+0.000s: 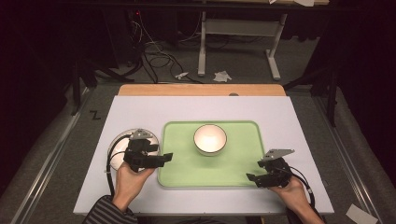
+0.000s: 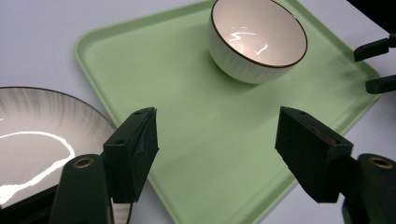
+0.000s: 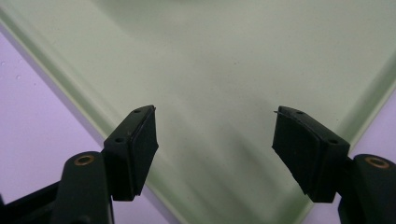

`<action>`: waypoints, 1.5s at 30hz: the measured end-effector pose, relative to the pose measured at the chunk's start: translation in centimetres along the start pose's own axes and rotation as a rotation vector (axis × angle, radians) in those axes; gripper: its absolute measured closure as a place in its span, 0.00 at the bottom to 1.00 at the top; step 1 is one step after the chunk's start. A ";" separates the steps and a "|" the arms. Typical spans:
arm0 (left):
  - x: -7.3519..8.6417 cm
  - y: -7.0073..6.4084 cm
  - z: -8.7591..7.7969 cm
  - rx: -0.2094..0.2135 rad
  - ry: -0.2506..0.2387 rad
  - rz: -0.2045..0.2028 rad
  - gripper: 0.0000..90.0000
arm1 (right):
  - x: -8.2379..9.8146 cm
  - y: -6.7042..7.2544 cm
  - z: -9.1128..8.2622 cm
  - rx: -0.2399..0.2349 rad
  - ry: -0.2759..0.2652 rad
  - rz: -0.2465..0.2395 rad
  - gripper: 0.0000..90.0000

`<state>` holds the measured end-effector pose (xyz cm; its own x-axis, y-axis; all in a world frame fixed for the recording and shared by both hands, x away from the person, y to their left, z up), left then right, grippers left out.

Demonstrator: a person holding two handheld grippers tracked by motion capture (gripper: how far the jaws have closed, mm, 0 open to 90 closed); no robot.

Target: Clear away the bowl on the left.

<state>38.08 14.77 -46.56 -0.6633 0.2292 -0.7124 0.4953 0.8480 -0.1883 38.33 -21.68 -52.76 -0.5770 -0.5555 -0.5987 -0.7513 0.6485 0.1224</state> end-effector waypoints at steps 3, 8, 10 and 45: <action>0.1 -0.3 0.3 -0.004 -0.005 0.016 0.36 | 0.0 0.0 0.0 0.000 0.002 -0.003 0.36; 0.2 -1.1 0.6 0.001 0.000 0.042 0.37 | 0.0 0.1 0.0 -0.003 -0.003 -0.008 0.36; 0.3 -1.4 0.9 0.003 0.004 0.048 0.36 | 0.0 0.0 0.0 -0.002 0.001 -0.004 0.36; 2.5 -2.5 4.6 0.053 0.131 0.063 0.37 | 0.0 0.1 -0.1 -0.004 -0.002 -0.016 0.36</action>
<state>37.73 11.01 -50.99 -0.6957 0.3442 -0.6305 0.5649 0.8043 -0.1843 38.24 -21.66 -52.72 -0.5641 -0.5651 -0.6020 -0.7618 0.6374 0.1156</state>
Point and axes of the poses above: each handheld gripper's, and its own axes: z roughly forward along the jaws, x roughly out of its underside, y roughly to its left, the point moved 6 cm from there along z, roughly forward along the jaws, and after that the axes turned 6 degrees about -x, right-handed, at the moved point
